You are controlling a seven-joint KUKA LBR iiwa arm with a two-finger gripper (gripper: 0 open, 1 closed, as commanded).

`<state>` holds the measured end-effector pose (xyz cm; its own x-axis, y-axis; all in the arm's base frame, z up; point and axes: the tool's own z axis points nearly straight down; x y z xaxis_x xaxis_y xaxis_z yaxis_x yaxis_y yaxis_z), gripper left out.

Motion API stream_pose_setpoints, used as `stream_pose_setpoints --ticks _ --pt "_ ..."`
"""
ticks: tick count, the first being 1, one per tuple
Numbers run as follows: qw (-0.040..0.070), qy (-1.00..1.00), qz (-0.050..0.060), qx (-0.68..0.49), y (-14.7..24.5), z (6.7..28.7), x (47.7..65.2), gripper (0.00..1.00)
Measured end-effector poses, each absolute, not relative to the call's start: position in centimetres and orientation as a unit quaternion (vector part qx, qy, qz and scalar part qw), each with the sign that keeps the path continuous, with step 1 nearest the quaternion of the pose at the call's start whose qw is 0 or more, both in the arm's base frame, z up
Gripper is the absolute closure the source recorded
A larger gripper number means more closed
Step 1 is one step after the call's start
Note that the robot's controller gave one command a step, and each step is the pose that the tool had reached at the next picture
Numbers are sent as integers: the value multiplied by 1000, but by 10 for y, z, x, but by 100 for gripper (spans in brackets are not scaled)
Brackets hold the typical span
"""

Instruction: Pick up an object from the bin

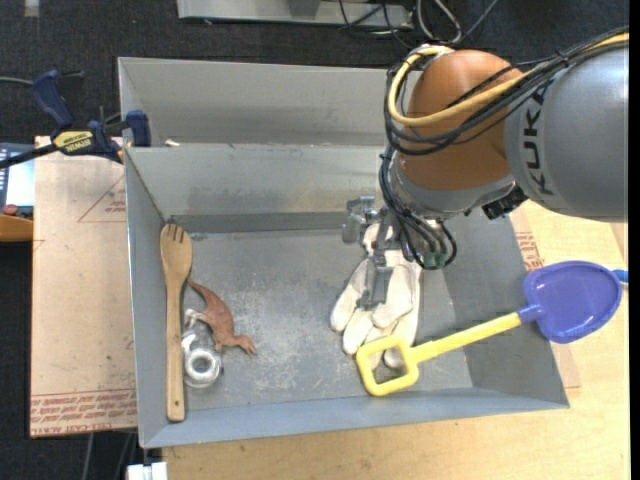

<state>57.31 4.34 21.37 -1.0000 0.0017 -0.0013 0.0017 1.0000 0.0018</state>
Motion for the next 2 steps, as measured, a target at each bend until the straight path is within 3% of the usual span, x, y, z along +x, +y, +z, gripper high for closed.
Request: stream_pose_setpoints --ticks 1,2 --pt "1 1000 1 1 43 214 573 0" --pt "2 997 1 -80 38 108 573 0"
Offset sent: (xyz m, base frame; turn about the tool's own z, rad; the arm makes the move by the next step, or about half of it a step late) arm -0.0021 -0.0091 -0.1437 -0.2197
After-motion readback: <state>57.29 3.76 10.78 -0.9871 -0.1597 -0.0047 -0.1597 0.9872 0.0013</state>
